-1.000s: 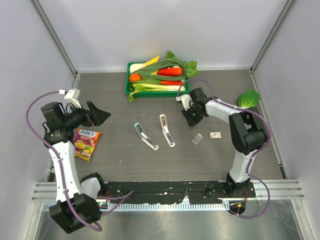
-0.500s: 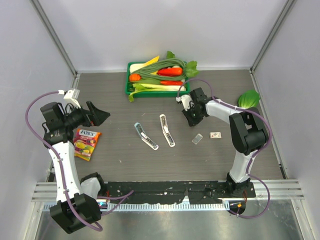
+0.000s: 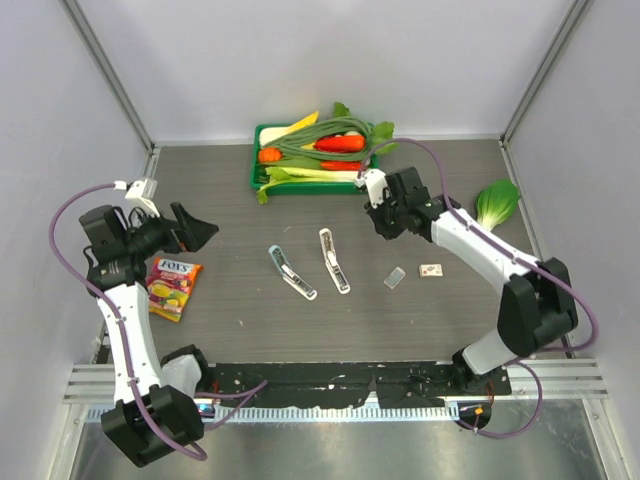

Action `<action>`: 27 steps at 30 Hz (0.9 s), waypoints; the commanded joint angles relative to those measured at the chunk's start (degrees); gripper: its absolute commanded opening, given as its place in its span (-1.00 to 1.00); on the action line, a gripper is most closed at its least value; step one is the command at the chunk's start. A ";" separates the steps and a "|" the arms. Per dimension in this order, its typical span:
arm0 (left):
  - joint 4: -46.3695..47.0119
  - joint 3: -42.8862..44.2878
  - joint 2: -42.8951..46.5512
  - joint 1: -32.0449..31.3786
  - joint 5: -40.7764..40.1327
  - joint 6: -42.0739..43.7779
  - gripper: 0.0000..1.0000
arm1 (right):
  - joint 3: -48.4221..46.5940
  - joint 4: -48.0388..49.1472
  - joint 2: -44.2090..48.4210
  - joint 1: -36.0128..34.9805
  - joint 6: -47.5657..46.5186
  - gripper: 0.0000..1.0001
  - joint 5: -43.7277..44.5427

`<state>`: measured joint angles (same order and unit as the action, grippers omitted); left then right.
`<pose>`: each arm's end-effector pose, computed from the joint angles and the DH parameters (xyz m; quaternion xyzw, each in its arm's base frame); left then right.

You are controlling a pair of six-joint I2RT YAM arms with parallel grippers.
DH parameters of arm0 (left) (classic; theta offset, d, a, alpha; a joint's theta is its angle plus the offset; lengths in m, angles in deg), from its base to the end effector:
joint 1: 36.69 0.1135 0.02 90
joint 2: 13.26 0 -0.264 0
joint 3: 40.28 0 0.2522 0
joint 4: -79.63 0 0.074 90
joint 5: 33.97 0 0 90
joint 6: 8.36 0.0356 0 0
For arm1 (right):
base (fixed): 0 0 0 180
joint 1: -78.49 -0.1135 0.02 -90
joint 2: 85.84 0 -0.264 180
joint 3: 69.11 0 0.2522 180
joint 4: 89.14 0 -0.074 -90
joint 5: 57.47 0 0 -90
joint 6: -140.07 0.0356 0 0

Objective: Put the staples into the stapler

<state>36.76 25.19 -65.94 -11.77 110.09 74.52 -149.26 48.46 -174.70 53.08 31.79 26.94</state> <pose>0.1826 0.0531 0.3317 0.0052 0.8044 -0.3202 0.5004 0.2991 0.1459 0.2541 -0.3655 0.8682 0.0666 0.3290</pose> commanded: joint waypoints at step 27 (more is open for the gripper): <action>7.75 -2.31 2.32 4.87 4.12 -3.08 1.00 | -6.91 13.17 -11.51 -27.76 16.70 -0.62 -4.35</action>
<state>42.07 22.89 -64.48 -7.42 112.56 72.12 -154.01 58.38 -186.00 25.67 45.93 22.50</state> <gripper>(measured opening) 0.996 0.210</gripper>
